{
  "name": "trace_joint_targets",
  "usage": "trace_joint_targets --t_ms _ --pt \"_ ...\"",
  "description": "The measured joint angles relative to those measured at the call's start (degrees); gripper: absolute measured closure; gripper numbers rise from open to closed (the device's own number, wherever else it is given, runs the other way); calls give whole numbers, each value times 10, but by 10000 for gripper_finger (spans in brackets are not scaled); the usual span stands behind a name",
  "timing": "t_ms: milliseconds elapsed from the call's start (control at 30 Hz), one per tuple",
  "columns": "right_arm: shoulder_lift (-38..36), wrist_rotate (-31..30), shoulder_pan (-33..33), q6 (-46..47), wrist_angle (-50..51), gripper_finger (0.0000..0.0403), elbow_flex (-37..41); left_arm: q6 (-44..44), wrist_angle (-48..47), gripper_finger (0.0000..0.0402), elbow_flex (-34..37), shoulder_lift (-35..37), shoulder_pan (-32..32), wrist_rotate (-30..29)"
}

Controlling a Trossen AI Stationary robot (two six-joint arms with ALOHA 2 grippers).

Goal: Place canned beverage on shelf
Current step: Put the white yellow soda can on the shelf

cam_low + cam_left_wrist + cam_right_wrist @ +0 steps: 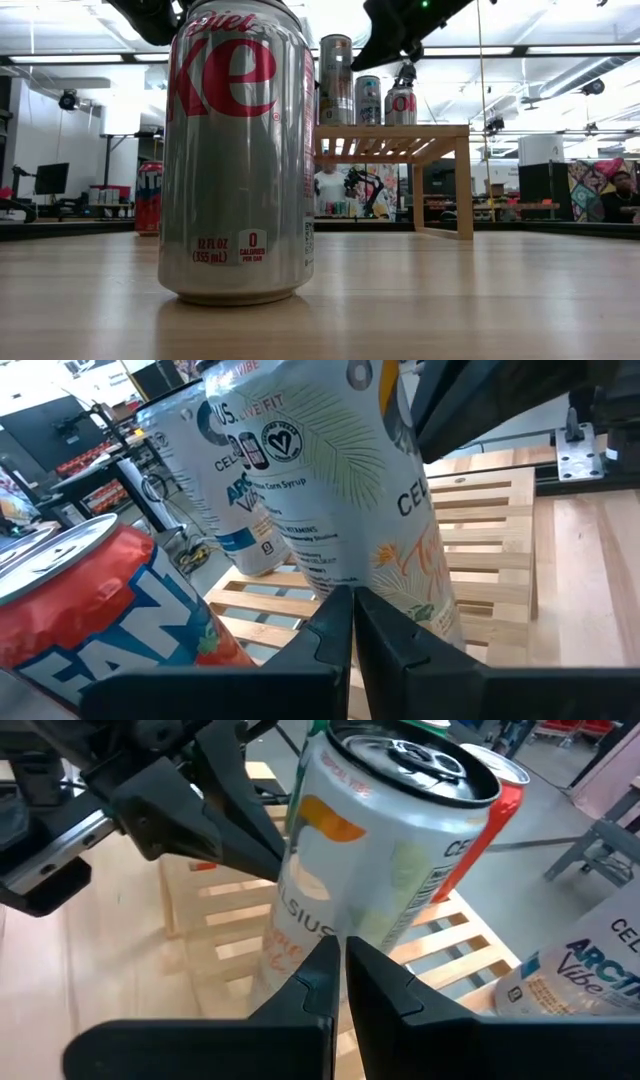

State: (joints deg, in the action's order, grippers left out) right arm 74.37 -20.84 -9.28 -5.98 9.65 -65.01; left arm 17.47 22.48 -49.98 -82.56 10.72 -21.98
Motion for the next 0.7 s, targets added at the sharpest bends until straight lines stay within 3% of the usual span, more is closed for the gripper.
trace_joint_targets --t_ms 233,433,700 --pt "-10 -8 4 12 10 390 0 20 0 401 0 0 0 0" --pt "-19 -69 1 14 11 390 0 28 13 401 0 0 1 0" --pt "-6 -72 -12 -7 -23 390 0 28 20 401 0 0 4 1"
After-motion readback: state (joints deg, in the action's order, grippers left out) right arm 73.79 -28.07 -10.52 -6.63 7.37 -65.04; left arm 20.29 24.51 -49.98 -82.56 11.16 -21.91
